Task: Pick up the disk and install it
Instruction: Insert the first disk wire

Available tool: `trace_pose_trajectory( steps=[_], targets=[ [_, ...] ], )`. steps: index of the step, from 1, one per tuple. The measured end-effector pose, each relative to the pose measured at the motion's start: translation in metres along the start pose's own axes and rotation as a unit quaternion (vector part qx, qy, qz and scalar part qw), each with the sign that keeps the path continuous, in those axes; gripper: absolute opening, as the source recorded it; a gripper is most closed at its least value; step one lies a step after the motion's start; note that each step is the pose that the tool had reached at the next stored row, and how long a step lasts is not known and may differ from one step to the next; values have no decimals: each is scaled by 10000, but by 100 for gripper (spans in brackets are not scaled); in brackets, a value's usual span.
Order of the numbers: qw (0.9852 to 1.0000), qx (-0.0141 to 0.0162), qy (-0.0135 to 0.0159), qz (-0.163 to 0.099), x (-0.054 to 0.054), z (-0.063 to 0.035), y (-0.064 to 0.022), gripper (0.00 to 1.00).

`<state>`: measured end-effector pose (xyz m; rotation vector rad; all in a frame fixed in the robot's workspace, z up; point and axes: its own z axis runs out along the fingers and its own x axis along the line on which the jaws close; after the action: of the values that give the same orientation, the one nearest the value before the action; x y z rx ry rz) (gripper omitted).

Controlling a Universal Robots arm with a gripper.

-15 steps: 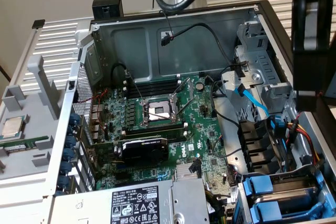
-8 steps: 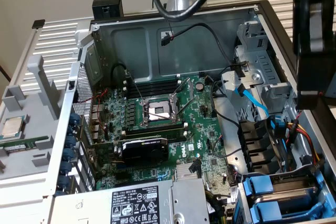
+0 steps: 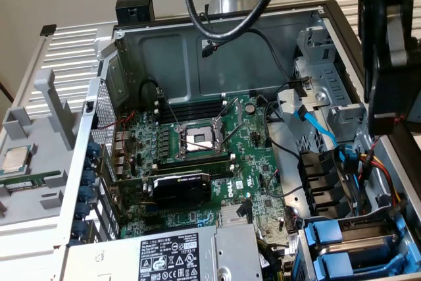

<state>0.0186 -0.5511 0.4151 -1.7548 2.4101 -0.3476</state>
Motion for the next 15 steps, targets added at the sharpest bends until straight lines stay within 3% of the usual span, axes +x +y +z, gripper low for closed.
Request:
trace_pose_trajectory(
  steps=[4, 5, 6, 7, 11, 12, 15],
  targets=[
    [9993, 108, 316, -175, -4, 4, 9, 43],
    [9990, 118, 373, -211, -5, 6, 11, 43],
    [9988, 101, 411, -250, -5, 7, 11, 43],
    [9987, 31, 431, -281, -4, 7, 12, 43],
    [9974, -320, 515, -393, -5, 6, 12, 43],
    [9969, -392, 528, -433, -5, 6, 13, 43],
    [9957, -503, 532, -575, -4, 5, 15, 43]
  ],
)
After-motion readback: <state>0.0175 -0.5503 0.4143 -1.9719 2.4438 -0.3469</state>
